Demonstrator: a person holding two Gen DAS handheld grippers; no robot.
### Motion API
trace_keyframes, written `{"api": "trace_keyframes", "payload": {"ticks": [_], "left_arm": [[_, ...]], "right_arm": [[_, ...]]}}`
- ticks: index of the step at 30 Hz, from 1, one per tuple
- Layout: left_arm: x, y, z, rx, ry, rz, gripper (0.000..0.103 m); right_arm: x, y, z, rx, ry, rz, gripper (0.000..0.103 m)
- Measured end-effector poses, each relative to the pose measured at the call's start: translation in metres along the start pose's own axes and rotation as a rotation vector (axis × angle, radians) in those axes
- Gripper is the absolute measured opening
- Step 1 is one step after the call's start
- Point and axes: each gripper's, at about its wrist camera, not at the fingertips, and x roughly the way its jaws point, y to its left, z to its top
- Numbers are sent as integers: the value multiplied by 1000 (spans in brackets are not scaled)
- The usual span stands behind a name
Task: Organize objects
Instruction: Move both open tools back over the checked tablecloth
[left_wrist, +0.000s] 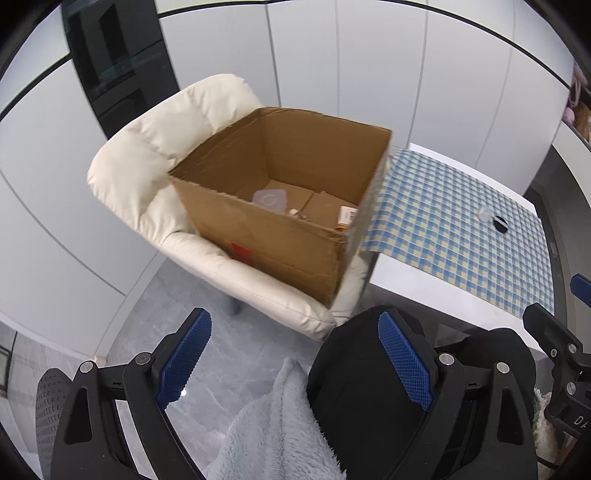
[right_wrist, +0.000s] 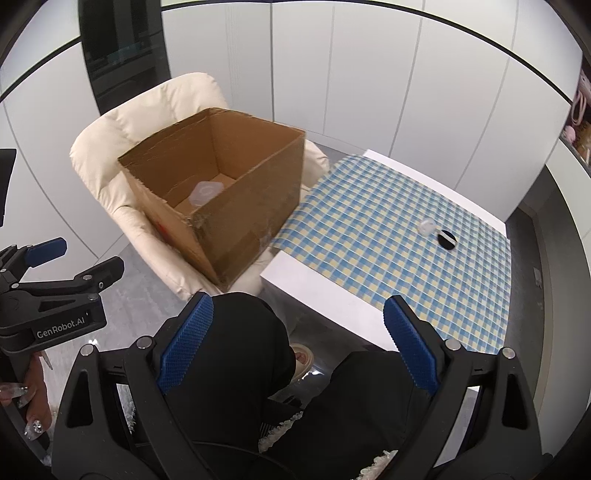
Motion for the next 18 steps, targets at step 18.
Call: {"api": "trace_keyframes", "payload": {"ticks": [18], "left_arm": [[2,-77,9,156,-9,-93,92]], "right_arm": [[-9,-66,-25,149,18,-94,95]]}}
